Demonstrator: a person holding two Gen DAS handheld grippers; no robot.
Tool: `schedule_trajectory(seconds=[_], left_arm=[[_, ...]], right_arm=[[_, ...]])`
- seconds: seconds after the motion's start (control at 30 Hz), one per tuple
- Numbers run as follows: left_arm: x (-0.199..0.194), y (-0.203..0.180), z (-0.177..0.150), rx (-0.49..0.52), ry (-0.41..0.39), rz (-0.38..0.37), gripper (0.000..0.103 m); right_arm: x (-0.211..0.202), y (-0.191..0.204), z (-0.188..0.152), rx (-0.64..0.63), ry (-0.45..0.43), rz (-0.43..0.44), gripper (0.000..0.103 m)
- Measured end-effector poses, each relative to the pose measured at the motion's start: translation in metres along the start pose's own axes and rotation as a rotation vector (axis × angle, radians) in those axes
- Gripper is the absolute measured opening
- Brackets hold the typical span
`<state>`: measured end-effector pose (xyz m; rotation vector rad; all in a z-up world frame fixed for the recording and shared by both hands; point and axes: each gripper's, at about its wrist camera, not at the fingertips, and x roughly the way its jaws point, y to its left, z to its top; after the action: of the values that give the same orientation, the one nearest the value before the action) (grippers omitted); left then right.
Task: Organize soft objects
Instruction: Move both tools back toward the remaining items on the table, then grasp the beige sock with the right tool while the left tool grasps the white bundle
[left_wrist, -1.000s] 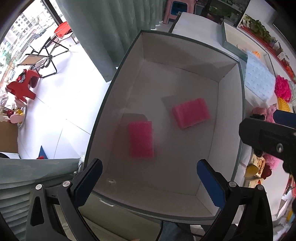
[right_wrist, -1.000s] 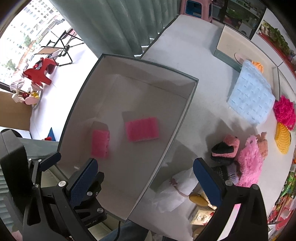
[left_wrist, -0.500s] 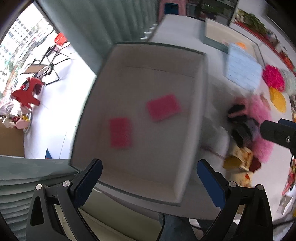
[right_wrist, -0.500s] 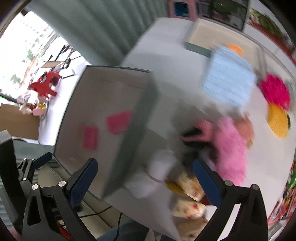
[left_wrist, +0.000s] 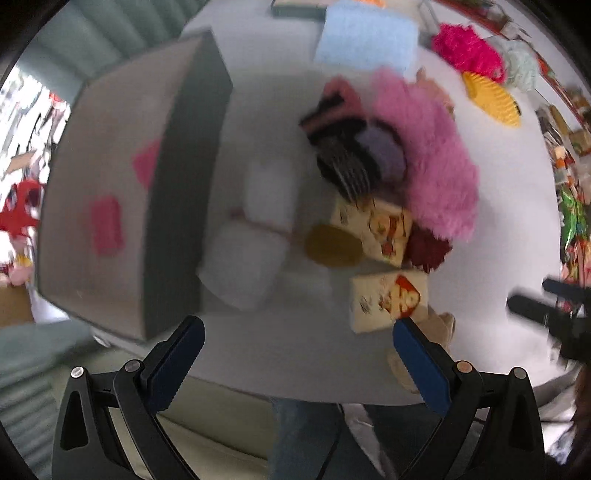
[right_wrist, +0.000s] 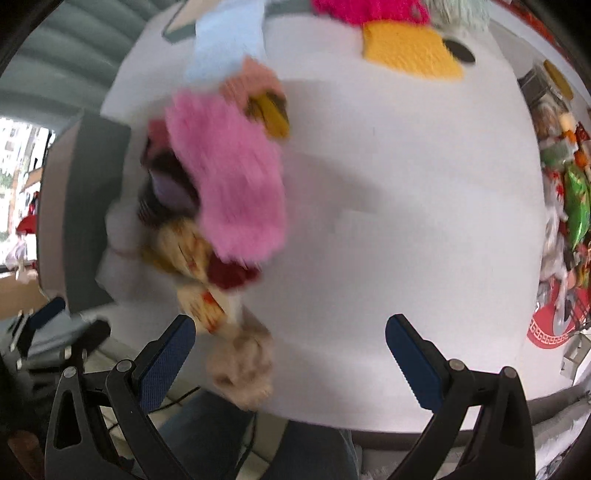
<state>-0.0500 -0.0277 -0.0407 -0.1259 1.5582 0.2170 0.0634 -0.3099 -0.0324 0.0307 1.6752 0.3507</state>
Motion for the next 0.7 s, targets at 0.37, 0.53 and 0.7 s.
schedule_trajectory(seconds=[0.37, 0.53, 0.7], left_arm=[[0.038, 0.027, -0.022, -0.272, 0.119, -0.105, 0.103], [0.040, 0.039, -0.009, -0.384, 0.108, -0.161, 0.103], [0.045, 0.031, 0.011, -0.428, 0.107, -0.174, 0.103]], right_arm=[[0.063, 0.042, -0.063, -0.313, 0.150, 0.030, 0.103], [0.089, 0.064, -0.064, -0.335, 0.157, 0.070, 0.103], [0.106, 0.074, -0.065, -0.331, 0.180, 0.048, 0.103]])
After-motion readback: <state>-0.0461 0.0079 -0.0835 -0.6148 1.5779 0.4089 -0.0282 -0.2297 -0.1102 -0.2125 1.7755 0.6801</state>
